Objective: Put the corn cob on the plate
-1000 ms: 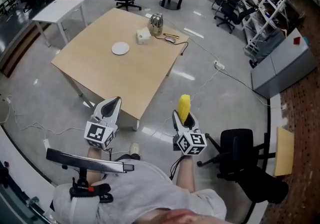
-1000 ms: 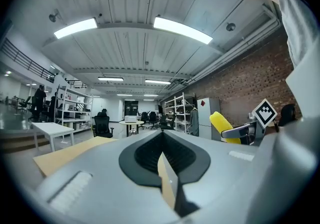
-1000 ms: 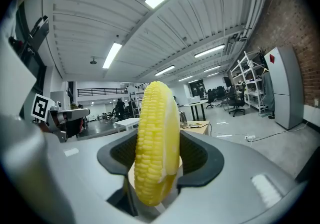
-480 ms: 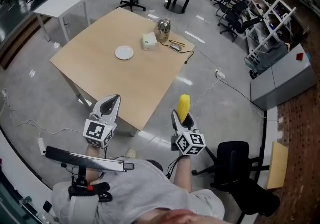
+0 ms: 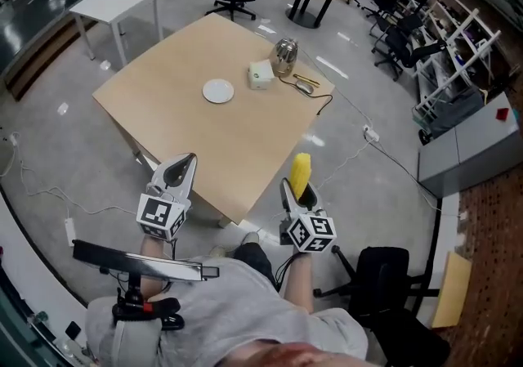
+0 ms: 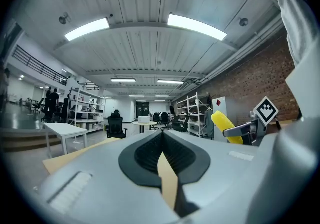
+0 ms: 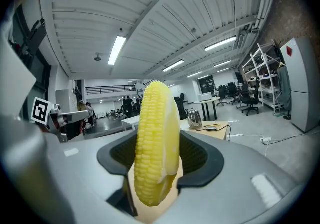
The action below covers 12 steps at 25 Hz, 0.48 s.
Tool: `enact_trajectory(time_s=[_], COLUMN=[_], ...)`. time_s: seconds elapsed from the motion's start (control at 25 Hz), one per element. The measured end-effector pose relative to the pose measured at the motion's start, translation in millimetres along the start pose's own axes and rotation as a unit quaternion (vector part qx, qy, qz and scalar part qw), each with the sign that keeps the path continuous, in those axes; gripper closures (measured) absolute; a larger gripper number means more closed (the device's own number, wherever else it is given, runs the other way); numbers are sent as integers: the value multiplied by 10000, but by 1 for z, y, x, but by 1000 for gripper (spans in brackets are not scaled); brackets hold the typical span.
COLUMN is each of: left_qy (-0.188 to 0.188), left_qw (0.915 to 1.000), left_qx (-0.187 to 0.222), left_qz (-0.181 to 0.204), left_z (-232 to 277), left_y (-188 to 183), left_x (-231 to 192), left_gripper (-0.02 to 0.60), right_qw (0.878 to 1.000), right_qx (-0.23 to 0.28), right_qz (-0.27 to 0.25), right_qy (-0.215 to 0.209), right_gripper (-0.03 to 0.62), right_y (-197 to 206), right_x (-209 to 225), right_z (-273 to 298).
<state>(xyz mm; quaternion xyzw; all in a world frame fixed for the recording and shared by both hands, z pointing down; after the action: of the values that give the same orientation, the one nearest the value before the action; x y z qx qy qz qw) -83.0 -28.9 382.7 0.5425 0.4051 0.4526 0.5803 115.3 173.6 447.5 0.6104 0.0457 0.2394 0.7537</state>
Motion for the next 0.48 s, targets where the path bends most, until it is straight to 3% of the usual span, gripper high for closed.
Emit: enact_trajectory(time_s=[0.48], left_qy=[-818], left_qw=[9966], left_qx=[-62], left_qz=[-93], left_z=[5], left_y=[7], left_x=[-43], left_gripper=[561], right_qw=[9978], right_qx=[-218], right_qz=[-191], right_qy=[-592], right_gripper=[350], right_y=[-17], right_x=[4], right_z=[79])
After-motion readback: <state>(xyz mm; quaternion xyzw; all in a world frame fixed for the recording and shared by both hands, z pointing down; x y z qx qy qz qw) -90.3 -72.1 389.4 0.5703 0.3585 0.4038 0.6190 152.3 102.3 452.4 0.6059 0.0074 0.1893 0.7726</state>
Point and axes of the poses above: the fingertips, and each gripper's own axes: z forward along the fingers, x to its right, y out of its underside, the point moved 2 cm from there along -z, backward along the fingers, and after that the axes turned 5 degrees about -x, right-handed, at the moved point
